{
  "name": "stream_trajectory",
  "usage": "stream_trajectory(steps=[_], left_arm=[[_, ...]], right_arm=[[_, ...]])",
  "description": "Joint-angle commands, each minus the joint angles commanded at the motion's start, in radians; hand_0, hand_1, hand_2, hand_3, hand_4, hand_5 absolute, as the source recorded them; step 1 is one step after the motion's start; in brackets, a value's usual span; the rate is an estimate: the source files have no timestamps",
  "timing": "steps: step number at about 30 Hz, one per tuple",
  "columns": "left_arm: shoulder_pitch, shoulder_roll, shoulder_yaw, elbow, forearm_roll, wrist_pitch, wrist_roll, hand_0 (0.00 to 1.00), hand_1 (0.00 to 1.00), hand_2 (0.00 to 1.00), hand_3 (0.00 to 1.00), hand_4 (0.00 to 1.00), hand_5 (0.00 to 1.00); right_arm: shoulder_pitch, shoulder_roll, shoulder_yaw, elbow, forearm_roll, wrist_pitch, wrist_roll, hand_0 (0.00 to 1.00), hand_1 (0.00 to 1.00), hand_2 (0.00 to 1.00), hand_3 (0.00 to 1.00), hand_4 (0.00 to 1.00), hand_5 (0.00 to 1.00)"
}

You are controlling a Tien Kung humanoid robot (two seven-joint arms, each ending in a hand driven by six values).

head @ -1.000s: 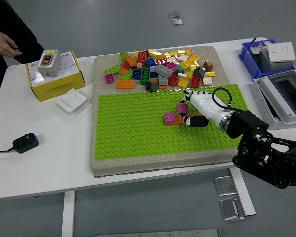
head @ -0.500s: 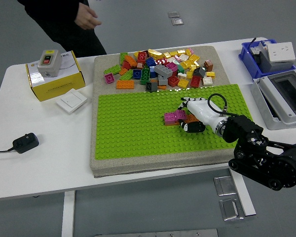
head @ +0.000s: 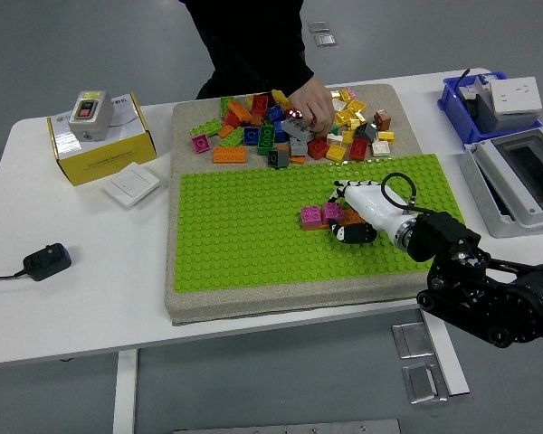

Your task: Pick up the brick,pile it on top of brick,press brick,pick up the brick,pile it on top of brick,press brick

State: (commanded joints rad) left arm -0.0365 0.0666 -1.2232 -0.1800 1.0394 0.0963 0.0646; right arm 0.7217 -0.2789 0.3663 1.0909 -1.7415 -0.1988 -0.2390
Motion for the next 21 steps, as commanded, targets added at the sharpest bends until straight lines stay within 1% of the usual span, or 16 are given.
stream_trajectory(steps=[10, 21], left_arm=[[-0.001, 0.0, -0.016, 0.0, 0.018, -0.002, 0.001, 0.665, 0.664, 0.65, 0.641, 0.36, 0.568], [-0.004, -0.001, -0.012, 0.0, 0.016, -0.003, -0.001, 0.665, 0.664, 0.65, 0.64, 0.361, 0.569]], right_arm=[[0.002, 0.004, 0.01, -0.01, 0.002, -0.005, 0.006, 0.944, 0.937, 0.965, 0.62, 0.497, 0.331], [0.002, 0.006, 0.008, -0.009, 0.003, -0.006, 0.007, 0.944, 0.937, 0.969, 0.622, 0.497, 0.333]])
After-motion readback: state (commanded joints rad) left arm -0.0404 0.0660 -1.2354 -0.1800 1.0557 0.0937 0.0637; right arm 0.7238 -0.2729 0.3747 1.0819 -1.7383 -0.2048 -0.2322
